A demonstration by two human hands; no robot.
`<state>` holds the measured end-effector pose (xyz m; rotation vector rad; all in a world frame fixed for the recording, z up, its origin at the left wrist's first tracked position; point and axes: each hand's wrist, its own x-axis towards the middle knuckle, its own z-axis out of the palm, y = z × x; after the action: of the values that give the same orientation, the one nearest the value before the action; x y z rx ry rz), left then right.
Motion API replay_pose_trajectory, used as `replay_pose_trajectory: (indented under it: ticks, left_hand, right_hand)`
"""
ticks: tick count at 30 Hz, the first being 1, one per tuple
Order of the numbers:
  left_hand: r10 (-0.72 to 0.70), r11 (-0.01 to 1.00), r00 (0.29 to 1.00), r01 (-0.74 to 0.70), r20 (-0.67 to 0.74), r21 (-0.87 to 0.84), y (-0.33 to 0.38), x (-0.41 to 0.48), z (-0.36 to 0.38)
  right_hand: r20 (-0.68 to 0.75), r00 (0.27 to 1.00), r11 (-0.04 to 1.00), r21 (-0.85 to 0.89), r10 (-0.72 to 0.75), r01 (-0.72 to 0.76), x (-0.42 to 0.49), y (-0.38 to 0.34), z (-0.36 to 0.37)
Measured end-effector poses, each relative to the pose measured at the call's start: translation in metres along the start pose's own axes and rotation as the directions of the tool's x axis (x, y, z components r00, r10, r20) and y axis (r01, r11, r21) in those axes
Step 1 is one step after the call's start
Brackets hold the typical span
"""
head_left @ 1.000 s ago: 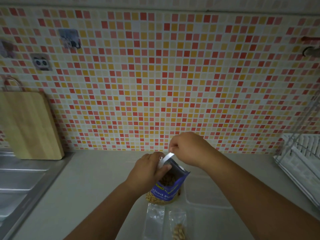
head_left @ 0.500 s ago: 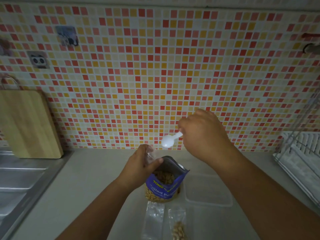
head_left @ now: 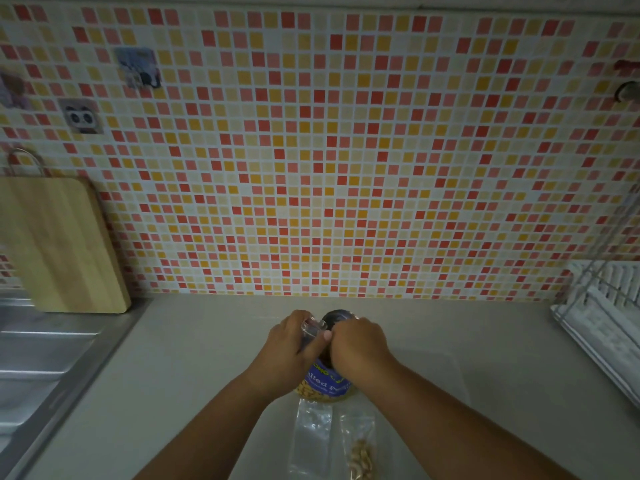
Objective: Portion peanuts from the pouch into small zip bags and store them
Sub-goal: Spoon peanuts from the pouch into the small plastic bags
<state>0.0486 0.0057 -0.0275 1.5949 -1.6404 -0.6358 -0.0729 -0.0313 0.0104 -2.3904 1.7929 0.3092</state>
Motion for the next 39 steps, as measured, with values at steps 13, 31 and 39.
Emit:
replay_pose_trajectory:
  ticks: [13,31,39]
  left_hand:
    - [-0.160,0.946,0.986,0.168,0.054,-0.276,0.014,-0.002,-0.016]
    - [0.040,0.949,0.999,-0.043,0.018,0.313,0.015,0.008,-0.023]
    - [0.047,0.931,0.997,-0.064,0.055,0.360,0.026,0.016,-0.014]
  right_hand:
    - [0.048,0.976,0.831,0.516,0.214,-0.208,0.006,0.047,-0.003]
    - [-0.106,0.980,0.662,0.749,0.169,-0.033,-0.020,0.104,-0.052]
    - [-0.097,0.994,0.890,0.456,0.047,0.002,-0.012,0.076,-0.071]
